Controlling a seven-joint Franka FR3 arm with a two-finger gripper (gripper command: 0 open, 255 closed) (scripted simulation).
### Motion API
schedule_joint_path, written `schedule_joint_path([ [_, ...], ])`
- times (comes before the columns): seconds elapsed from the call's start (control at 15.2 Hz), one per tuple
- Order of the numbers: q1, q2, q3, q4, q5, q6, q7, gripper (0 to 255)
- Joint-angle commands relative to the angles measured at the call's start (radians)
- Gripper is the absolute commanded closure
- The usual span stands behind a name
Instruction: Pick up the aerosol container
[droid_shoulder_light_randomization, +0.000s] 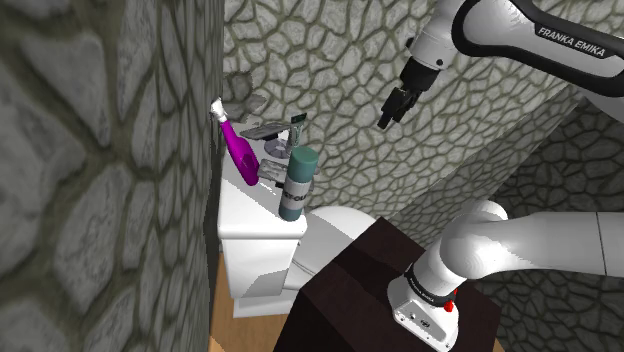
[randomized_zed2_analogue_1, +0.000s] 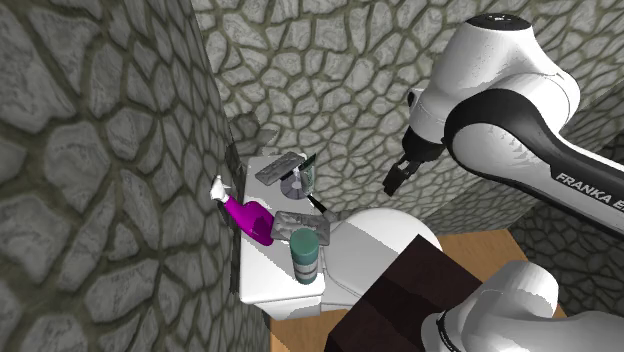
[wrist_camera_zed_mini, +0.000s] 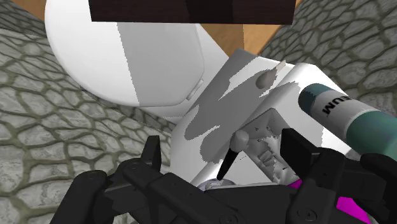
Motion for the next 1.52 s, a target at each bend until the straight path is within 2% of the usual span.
schedule_joint_path([
  [0.0, 0.0, 0.0, 0.0, 0.0, 0.0, 0.0, 0.0, 0],
  [0.73, 0.078, 0.179, 0.233, 0.07, 0.115, 0.087, 0.223, 0],
  [1.25, 0.109, 0.379, 0.398, 0.202, 0.139, 0.144, 0.388, 0],
  [1.45, 0.111, 0.378, 0.401, 0.174, 0.142, 0.171, 0.388, 0],
])
